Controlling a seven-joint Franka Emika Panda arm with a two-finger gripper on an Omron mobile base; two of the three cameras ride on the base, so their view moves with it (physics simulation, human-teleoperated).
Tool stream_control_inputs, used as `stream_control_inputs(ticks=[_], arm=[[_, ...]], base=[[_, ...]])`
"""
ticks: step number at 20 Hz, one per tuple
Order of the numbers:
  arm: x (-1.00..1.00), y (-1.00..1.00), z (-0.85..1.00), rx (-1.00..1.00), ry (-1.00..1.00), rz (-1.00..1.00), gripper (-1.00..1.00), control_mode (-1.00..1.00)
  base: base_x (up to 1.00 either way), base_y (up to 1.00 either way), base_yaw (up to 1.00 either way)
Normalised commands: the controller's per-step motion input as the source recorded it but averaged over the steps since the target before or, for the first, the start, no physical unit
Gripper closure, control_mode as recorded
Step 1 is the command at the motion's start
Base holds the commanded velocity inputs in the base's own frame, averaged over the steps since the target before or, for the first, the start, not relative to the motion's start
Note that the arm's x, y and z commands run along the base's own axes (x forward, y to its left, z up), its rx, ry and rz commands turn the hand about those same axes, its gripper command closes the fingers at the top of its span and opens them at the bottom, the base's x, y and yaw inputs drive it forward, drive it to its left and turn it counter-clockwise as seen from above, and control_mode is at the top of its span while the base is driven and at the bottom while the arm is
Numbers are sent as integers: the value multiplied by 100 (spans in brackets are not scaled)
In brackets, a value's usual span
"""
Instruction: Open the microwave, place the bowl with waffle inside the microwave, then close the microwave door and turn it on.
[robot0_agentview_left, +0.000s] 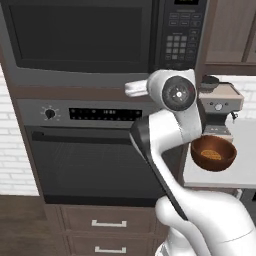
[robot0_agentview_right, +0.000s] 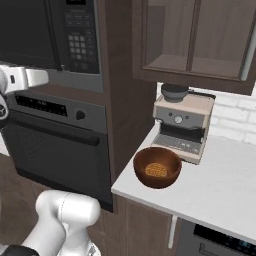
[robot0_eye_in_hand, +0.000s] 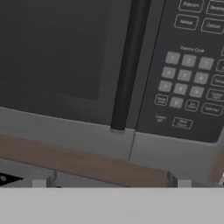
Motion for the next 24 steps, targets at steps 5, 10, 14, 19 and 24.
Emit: stream_control_inputs(ticks=[5, 10, 14, 19, 24], arm=[[0, 0, 17, 2, -43, 0, -100, -100], [-2, -1, 61, 1, -22, 0, -100, -100], [0, -1, 37, 0, -13, 0, -100, -100], [27, 0, 11, 1, 0, -1, -100, -100], [37, 0, 12, 3, 0, -3, -100, -100]], base=[[0, 0, 0], [0, 0, 0], [0, 0, 0], [0, 0, 0], [0, 0, 0]])
